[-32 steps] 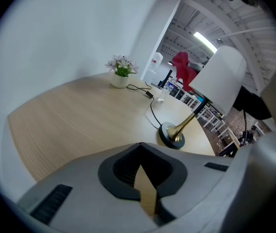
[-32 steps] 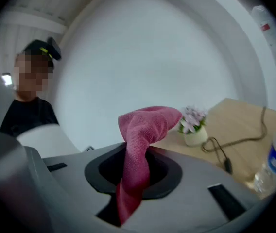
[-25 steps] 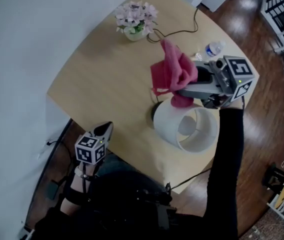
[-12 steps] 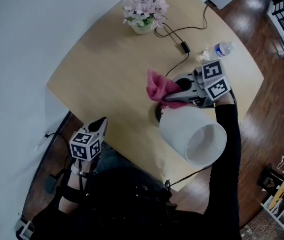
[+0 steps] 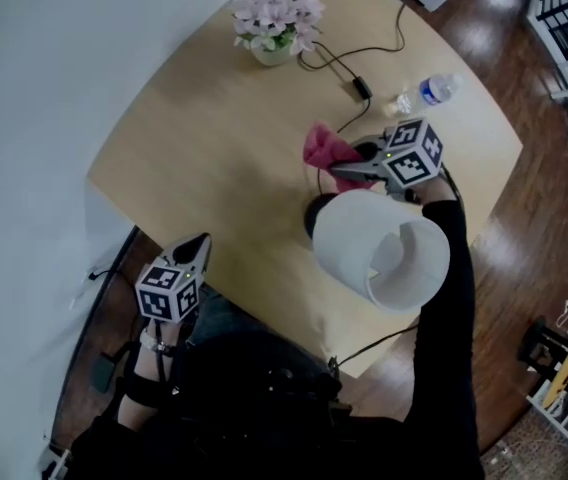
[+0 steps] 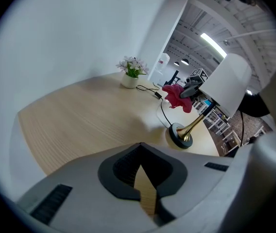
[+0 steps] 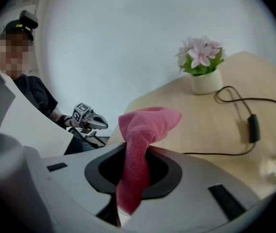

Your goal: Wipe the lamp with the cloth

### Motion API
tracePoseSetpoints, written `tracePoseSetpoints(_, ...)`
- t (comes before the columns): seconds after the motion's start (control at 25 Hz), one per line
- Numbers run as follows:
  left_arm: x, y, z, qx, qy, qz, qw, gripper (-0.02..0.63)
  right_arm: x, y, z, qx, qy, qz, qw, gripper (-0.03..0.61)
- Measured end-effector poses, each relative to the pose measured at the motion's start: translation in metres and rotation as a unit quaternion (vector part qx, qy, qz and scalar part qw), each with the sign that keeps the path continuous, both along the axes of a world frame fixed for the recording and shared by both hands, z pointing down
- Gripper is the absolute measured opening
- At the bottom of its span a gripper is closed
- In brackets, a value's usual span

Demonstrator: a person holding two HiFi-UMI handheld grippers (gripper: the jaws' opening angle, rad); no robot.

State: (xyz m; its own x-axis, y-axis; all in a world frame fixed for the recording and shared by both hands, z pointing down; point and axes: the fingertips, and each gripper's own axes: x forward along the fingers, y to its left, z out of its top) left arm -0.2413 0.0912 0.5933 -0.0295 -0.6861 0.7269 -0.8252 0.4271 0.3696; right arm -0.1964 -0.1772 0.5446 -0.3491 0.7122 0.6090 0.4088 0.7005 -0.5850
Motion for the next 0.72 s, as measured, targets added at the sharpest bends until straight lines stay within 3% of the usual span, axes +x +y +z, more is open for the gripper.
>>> tracePoseSetpoints(0.2,0.004,-0.016,-0.009,0.017,-0.01,0.033,0.9993,0.005,0.023,-0.049,-0.057,0.049,-0.063,0.101,0.992,0.074)
tracePoseSetpoints(0.4,0.02,-0.04,-0.028,0.043,-0.021,0.08,0.9956,0.005,0.073,-0.067,-0.146,0.121,-0.123,0.175,0.969,0.074)
tracePoseSetpoints(0.56,0.034,-0.057,-0.043,0.063,-0.029,0.121,0.9902,0.005,0.112,-0.044,-0.225,0.172,-0.174,0.189,0.951,0.074)
tracePoseSetpoints(0.72,0.049,-0.071,-0.056,0.082,-0.035,0.164,0.9824,0.005,0.128,-0.006,-0.278,0.249,-0.19,0.173,0.934,0.074)
